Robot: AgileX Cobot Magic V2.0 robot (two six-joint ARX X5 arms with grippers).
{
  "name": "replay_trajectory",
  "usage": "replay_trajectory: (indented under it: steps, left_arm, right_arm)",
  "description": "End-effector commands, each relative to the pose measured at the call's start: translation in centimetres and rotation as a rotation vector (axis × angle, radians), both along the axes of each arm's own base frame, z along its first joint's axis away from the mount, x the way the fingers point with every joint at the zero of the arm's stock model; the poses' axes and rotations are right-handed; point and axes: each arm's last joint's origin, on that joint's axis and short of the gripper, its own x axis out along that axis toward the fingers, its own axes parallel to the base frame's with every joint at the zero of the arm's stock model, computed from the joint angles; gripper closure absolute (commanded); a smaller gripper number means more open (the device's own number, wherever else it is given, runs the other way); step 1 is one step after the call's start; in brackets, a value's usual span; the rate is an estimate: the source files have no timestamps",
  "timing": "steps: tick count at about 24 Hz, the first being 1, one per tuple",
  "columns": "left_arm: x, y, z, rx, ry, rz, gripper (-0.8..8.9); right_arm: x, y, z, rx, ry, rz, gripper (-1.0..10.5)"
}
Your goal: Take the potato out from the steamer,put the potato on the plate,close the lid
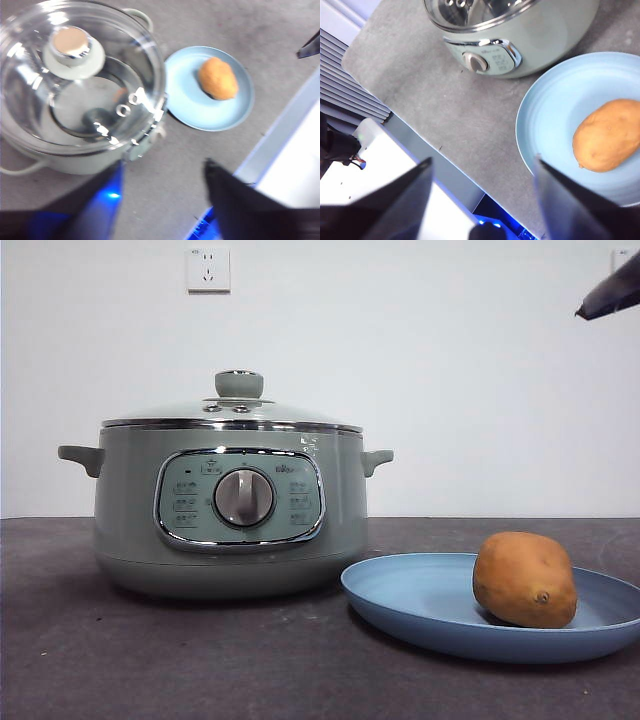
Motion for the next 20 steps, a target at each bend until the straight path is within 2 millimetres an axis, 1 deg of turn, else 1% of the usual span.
replay_trajectory:
  steps: [1, 20]
  left_arm:
    - [-0.03, -0.03, -0.33, -0.001, 0.035, -0.007, 8.22]
    - [0.16, -0.11, -0.19, -0.008, 0.013, -0.005, 8.16]
  right_arm:
    - [-0.01, 0.04, 0.1, 0.004, -0.002, 0.003, 9.5]
    - [0.0, 0.02, 0.1, 0.001, -0.001, -0.004, 9.5]
